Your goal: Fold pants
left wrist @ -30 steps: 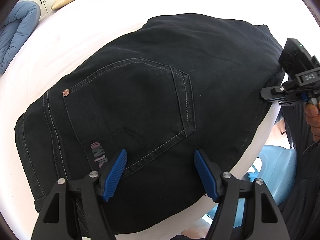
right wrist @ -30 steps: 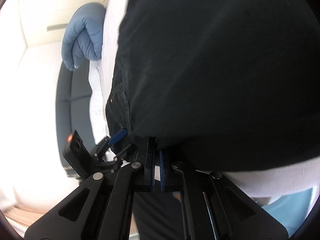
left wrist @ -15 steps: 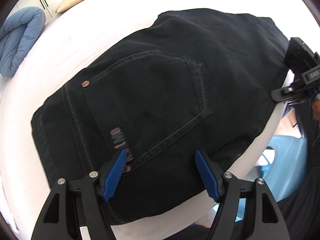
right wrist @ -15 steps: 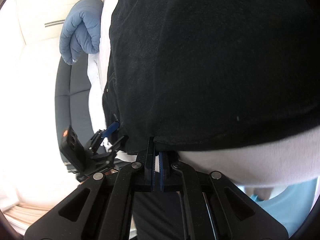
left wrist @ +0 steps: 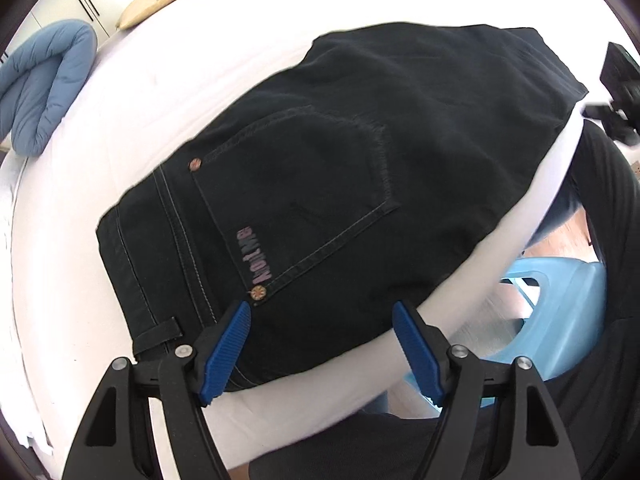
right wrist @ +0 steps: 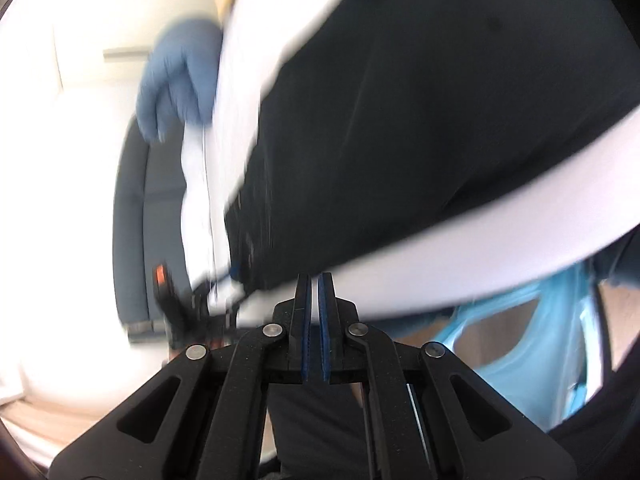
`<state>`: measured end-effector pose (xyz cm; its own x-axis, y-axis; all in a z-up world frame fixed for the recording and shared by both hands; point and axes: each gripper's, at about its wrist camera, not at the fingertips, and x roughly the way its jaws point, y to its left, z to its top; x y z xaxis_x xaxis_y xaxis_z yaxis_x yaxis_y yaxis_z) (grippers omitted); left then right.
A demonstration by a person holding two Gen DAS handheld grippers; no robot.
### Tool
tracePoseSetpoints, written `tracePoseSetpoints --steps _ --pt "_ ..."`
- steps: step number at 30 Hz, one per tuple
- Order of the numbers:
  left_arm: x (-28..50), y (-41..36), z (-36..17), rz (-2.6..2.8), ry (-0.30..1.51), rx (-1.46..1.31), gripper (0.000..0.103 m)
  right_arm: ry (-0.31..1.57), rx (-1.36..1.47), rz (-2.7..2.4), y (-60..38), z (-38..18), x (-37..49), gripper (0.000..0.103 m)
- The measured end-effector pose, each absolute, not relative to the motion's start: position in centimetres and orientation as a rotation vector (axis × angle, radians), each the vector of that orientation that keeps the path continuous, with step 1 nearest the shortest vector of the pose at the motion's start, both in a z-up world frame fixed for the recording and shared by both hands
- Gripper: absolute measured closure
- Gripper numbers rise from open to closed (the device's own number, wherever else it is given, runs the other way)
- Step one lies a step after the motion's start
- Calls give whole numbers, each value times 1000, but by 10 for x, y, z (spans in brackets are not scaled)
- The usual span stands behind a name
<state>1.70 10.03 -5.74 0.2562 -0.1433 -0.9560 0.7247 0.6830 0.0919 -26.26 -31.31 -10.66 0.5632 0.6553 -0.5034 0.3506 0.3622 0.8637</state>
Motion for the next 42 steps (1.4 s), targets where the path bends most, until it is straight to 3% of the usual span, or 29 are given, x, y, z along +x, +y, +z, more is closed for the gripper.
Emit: tracePoseSetpoints --steps 3,7,9,13,19,24,30,32,35,40,42 --pt "21 82 -43 -648 1120 511 27 954 1270 157 -355 -110 -260 99" --pt "33 31 -44 -698 1059 448 27 1008 1171 47 -383 -124 -250 99" --pt "41 0 -60 -730 1073 436 27 1035 1218 -42 -399 -142 -259 100" --pt "40 -36 -104 -758 1128 549 26 889 1291 -142 -437 -145 -295 100" --pt "45 -21 -102 -789 1147 518 25 776 1226 -404 -491 -119 -328 100" --pt "47 -33 -108 -754 1152 499 24 754 1142 -145 -442 -76 -286 99" --pt "36 -37 -106 -760 1169 519 23 920 1145 141 -358 -127 -214 99" --pt "36 -40 -107 -764 1172 514 23 938 1174 56 -376 -150 -209 101" --pt "42 -32 -105 -768 1170 502 23 812 1318 -4 -435 -166 -212 103" --pt "42 -14 -105 -771 1163 477 22 686 1225 -267 -511 -139 -217 103" --pt "41 -12 -107 -766 1164 470 22 662 1273 -279 -517 -123 -216 96"
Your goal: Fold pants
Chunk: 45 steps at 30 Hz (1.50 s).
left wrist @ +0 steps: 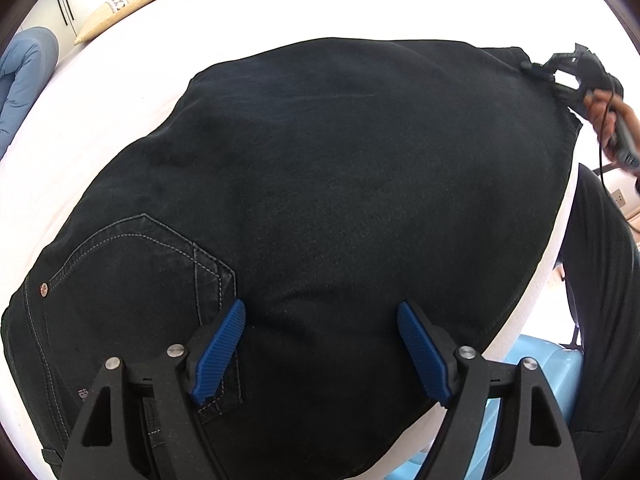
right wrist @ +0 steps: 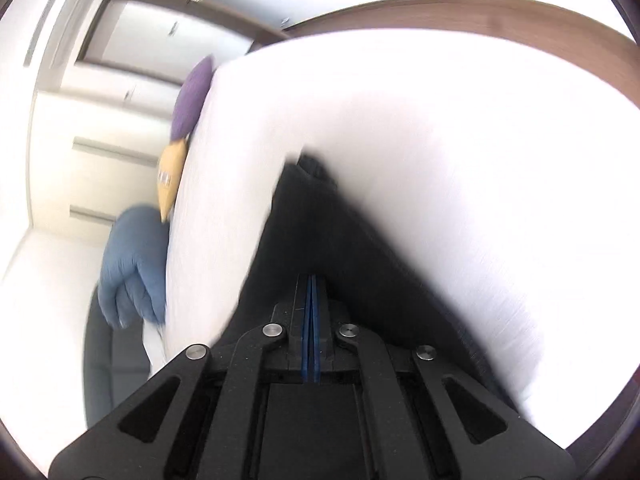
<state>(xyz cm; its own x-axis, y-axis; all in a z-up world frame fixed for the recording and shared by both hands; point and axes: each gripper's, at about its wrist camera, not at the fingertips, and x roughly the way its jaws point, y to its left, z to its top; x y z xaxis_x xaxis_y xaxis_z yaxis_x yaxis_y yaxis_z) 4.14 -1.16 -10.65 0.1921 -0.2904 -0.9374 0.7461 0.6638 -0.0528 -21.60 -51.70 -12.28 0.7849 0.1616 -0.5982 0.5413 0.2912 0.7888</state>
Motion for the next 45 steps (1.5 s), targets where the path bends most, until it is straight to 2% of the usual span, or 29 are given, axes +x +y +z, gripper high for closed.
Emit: tracePoseSetpoints --steps 3,5,10,11,13,18,19,22,26,31,32,33,35,38,42,43,45 --pt "44 -12 -103 -753 1167 470 21 611 1296 -52 -485 -96 -195 96" --pt "44 -14 -103 -749 1169 469 18 690 1279 58 -453 -96 -170 96" --pt "43 -16 -103 -736 1168 464 18 911 1302 160 -415 -159 -105 96" --pt "40 -19 -105 -735 1167 461 18 928 1306 130 -411 -177 -93 103" --pt "41 -19 -104 -733 1167 458 18 846 1359 120 -429 -190 -84 103" --pt "40 -21 -106 -733 1161 444 16 689 1323 -186 -484 -167 -80 103" --pt "40 -21 -105 -730 1158 438 16 667 1356 -187 -486 -162 -82 97" --pt "40 -18 -100 -718 1148 409 16 637 1289 -92 -454 -129 -75 96" --pt "44 -16 -98 -704 1150 360 16 790 1250 244 -345 -128 -24 96" --pt "48 -12 -94 -700 1150 370 16 1059 1213 431 -231 -178 58 96" --pt "48 -12 -94 -701 1149 369 16 1098 1201 417 -220 -191 64 98" --pt "48 -11 -94 -702 1148 368 16 1117 1185 386 -206 -199 63 103" --pt "48 -10 -94 -706 1144 364 16 1052 1280 379 -226 -212 62 103" --pt "48 -9 -94 -706 1130 353 16 951 1212 206 -280 -203 75 103" --pt "49 -8 -90 -689 1118 333 16 835 1295 -23 -356 -197 35 103" --pt "49 -8 -88 -678 1115 323 16 811 1281 -59 -365 -186 23 97" --pt "47 -11 -81 -663 1105 300 16 747 1283 -4 -364 -167 1 96"
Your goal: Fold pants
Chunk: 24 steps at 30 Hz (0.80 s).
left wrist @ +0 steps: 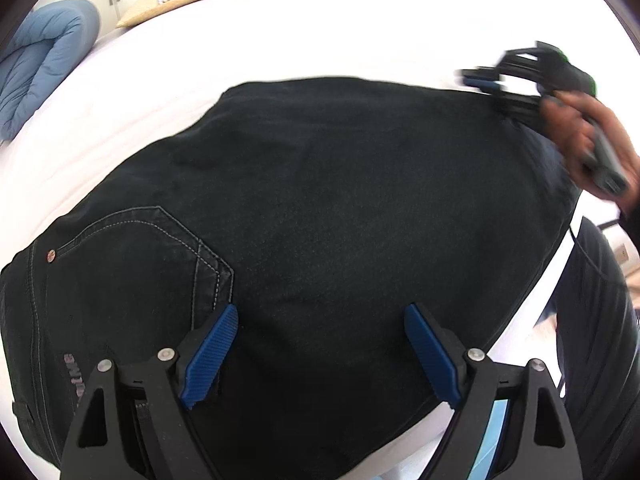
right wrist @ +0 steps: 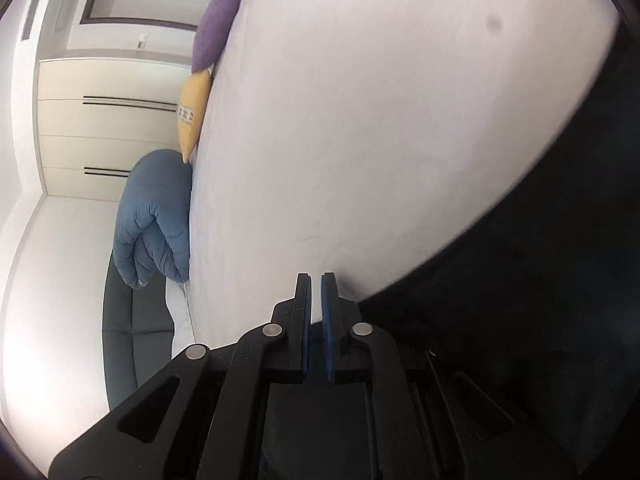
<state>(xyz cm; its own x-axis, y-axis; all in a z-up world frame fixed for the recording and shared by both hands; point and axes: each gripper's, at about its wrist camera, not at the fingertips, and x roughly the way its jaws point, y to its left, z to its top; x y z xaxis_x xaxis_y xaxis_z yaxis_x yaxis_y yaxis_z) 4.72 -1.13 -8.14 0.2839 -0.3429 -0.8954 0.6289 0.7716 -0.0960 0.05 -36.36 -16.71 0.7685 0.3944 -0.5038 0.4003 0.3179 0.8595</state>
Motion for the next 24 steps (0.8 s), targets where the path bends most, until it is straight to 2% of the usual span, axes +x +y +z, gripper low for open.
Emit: tracePoseSetpoints --steps 2,6,8,12,14,16,19,20,24 --pt "44 -19 -74 -669 1076 283 16 709 1307 167 -327 -161 -8 96" --pt "44 -35 -74 -674 1054 301 16 871 1275 189 -282 -199 -22 95" --pt "46 -33 -84 -665 1066 321 16 802 1377 171 -290 -217 -33 103" --pt "47 1 -89 -684 1042 287 16 710 1301 19 -323 -207 -55 103" --pt "45 17 -88 -762 1021 292 25 651 1314 -60 -351 -209 -72 103" --pt "43 25 -86 -807 1004 332 27 580 1372 -117 -376 -212 -84 103" --pt "47 46 -79 -732 970 392 25 581 1329 -210 -388 -197 -85 103" --pt "50 56 -76 -742 970 366 25 580 1325 -227 -385 -192 -84 99" --pt "64 98 -65 -670 944 314 25 596 1353 -103 -344 -178 -68 98"
